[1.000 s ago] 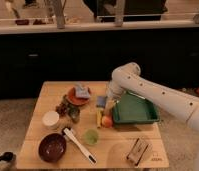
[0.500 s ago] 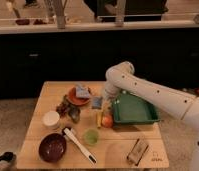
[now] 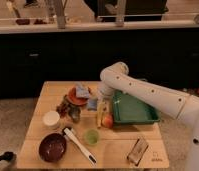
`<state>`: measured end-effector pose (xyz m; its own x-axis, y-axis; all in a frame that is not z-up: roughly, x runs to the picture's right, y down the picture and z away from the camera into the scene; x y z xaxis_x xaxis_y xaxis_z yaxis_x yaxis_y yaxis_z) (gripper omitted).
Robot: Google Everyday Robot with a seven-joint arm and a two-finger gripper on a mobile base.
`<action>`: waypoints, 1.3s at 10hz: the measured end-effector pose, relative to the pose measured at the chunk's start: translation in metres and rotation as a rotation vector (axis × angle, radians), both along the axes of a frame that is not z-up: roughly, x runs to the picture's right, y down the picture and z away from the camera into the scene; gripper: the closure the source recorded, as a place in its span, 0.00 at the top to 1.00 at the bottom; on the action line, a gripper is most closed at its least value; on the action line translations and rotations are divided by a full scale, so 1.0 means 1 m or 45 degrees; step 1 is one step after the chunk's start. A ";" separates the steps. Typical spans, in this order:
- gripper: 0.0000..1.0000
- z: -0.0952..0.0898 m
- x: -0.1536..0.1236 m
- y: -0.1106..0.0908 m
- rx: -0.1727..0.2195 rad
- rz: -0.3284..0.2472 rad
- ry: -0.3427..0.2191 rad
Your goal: Place sponge in plastic cup
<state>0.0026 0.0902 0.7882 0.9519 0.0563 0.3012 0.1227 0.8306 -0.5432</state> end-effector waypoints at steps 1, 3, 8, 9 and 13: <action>0.02 -0.003 -0.004 0.003 0.002 -0.015 -0.013; 0.02 -0.002 -0.004 0.004 0.004 -0.058 -0.045; 0.02 -0.013 0.015 0.047 0.008 -0.301 -0.237; 0.02 -0.017 0.014 0.052 0.024 -0.365 -0.296; 0.02 -0.032 0.006 0.062 0.059 -0.514 -0.481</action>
<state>0.0083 0.1522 0.7565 0.7205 -0.3121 0.6193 0.6154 0.6993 -0.3637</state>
